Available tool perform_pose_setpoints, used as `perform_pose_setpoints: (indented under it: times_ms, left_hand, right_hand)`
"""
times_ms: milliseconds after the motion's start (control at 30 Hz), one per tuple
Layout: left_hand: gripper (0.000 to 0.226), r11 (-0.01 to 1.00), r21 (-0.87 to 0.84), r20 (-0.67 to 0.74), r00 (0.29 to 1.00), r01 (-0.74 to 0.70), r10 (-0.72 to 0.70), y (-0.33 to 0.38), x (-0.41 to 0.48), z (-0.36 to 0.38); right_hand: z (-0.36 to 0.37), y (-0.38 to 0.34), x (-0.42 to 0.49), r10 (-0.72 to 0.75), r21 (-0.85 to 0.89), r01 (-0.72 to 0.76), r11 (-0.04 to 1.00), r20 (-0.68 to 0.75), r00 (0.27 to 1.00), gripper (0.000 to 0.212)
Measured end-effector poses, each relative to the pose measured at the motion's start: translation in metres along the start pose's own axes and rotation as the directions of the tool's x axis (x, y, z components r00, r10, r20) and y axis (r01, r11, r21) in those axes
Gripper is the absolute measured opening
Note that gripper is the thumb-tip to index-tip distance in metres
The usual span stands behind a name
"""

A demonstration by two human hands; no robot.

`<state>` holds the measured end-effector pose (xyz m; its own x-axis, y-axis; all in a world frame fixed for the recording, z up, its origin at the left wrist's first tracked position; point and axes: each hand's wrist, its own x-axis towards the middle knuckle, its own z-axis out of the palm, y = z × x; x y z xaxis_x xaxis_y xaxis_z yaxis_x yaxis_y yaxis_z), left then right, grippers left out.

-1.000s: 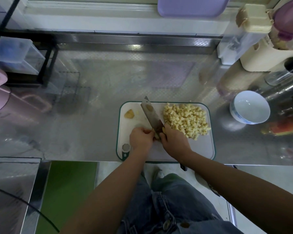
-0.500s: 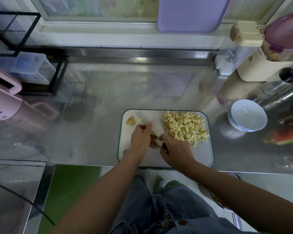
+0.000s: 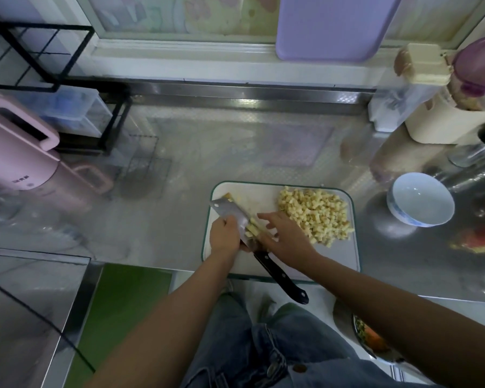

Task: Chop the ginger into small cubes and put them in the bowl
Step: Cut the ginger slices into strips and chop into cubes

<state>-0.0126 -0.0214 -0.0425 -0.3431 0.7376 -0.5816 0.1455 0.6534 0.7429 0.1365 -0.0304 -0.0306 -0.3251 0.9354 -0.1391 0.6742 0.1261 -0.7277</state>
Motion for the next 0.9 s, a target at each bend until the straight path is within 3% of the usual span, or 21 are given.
perform_pose_setpoints:
  times_ms: [100,267,500,633,767,900]
  left_hand:
    - [0.036,0.999,-0.033,-0.011,1.000,0.010,-0.010,-0.003,0.002,-0.003]
    - [0.036,0.998,-0.065,-0.035,0.999,-0.020,0.018,-0.003,0.007,-0.009]
    - [0.033,0.989,-0.146,-0.102,0.995,-0.004,-0.011,-0.006,0.012,-0.027]
    - [0.036,0.986,-0.166,-0.098,0.995,0.006,-0.023,-0.004,0.012,-0.026]
    - [0.040,0.992,-0.103,-0.089,0.994,-0.072,0.063,0.004,0.006,-0.014]
    - [0.034,0.993,-0.075,-0.019,0.996,-0.092,0.090,0.014,-0.004,0.001]
  right_hand:
    - [0.004,-0.003,0.010,0.018,-0.011,-0.017,1.000,0.107,0.994,0.037]
    - [0.003,0.000,0.024,0.116,-0.054,-0.112,0.992,0.085,0.990,0.037]
    - [0.005,0.011,0.027,0.002,-0.278,0.013,0.960,0.054,0.999,0.036]
    - [-0.003,0.002,0.024,-0.120,-0.241,0.090,0.966,-0.111,0.987,0.025]
    - [-0.006,-0.019,0.018,-0.240,-0.070,0.239,0.968,0.004,0.971,0.020]
    - [-0.009,-0.025,0.013,-0.219,-0.045,0.219,0.975,0.018,0.976,0.012]
